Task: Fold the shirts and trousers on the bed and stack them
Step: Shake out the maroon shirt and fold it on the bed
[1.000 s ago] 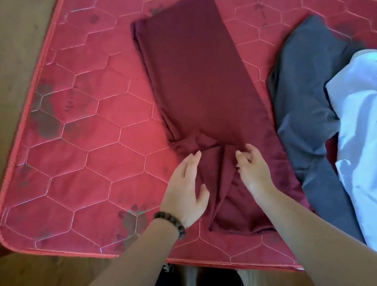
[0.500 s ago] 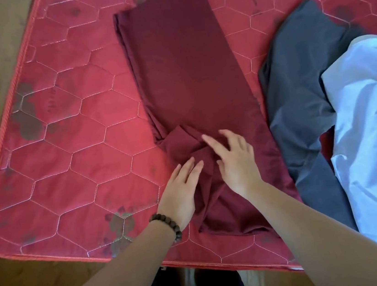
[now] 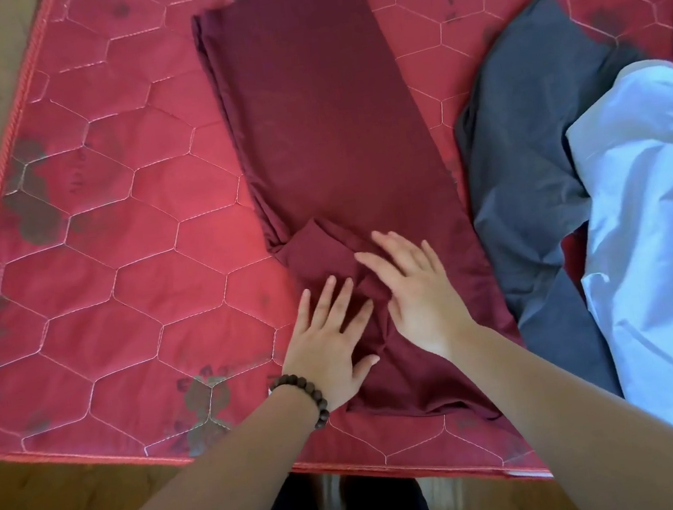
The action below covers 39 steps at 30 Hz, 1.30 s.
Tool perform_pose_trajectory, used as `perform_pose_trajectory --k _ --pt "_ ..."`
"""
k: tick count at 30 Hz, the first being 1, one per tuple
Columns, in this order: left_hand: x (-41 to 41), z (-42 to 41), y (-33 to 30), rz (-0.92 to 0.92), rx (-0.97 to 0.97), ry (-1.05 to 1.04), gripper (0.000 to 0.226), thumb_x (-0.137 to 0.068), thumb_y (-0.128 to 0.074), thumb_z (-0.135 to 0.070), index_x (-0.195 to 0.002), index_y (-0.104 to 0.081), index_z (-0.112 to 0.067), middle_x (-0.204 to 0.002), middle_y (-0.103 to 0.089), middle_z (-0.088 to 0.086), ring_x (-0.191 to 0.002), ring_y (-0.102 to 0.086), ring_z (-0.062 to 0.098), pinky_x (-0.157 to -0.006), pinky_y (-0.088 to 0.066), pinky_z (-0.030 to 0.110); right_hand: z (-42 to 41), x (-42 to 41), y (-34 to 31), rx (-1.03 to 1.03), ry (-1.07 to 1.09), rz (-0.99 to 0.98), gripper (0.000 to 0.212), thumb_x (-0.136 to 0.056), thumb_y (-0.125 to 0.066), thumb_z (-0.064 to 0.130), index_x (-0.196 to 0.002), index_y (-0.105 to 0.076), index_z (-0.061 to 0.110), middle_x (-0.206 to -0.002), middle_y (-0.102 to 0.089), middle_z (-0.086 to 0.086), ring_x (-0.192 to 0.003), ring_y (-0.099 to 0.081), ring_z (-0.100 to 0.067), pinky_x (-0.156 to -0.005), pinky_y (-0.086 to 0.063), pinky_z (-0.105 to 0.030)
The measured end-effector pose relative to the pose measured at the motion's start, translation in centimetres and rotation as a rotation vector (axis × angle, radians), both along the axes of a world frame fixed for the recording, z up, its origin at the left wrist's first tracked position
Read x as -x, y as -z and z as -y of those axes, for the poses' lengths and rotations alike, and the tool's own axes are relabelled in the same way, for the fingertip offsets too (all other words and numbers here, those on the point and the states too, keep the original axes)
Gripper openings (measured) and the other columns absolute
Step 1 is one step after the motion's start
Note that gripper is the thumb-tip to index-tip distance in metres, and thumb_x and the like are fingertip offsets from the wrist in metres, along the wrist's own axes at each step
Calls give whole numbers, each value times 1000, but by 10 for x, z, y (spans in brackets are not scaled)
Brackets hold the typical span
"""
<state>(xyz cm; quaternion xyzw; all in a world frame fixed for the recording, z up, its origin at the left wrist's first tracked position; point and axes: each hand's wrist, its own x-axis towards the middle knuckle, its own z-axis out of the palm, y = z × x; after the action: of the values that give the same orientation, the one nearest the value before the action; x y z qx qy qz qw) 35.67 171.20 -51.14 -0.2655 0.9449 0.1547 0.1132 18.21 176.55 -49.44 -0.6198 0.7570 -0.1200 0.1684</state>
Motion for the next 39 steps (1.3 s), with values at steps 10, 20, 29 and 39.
perform_pose_trajectory --k 10,20,29,39 --pt "-2 32 -4 -131 121 -50 54 -96 -33 -36 -139 -47 -6 -148 -37 18 -144 -24 32 -117 -21 50 -14 13 5 85 111 -240 32 -85 -42 25 -78 -68 8 -109 -63 -8 -123 -51 -28 -112 -23 -61" --pt "8 63 20 140 116 -3 93 -81 -17 -80 -153 6 -26 -160 13 13 -147 12 33 -120 -3 49 -49 41 35 -203 -197 -257 53 -99 -29 43 -151 -25 34 -160 -18 2 -148 -15 -20 -116 -18 -57" --pt "-26 73 15 -45 58 375 79 -76 -50 -22 -151 -25 -27 -160 -15 9 -148 -5 30 -118 -15 54 -66 135 6 -207 -306 -315 108 -54 -59 -18 -149 -29 25 -157 -27 -4 -144 -26 -23 -114 -27 -50" --pt "-18 81 9 91 34 418 86 -78 -53 -59 -152 -18 -34 -161 -8 6 -149 -1 29 -119 -8 52 -35 146 10 -285 -603 -347 106 -65 -55 -16 -150 -19 37 -161 -9 -1 -148 -6 -22 -117 -9 -48"
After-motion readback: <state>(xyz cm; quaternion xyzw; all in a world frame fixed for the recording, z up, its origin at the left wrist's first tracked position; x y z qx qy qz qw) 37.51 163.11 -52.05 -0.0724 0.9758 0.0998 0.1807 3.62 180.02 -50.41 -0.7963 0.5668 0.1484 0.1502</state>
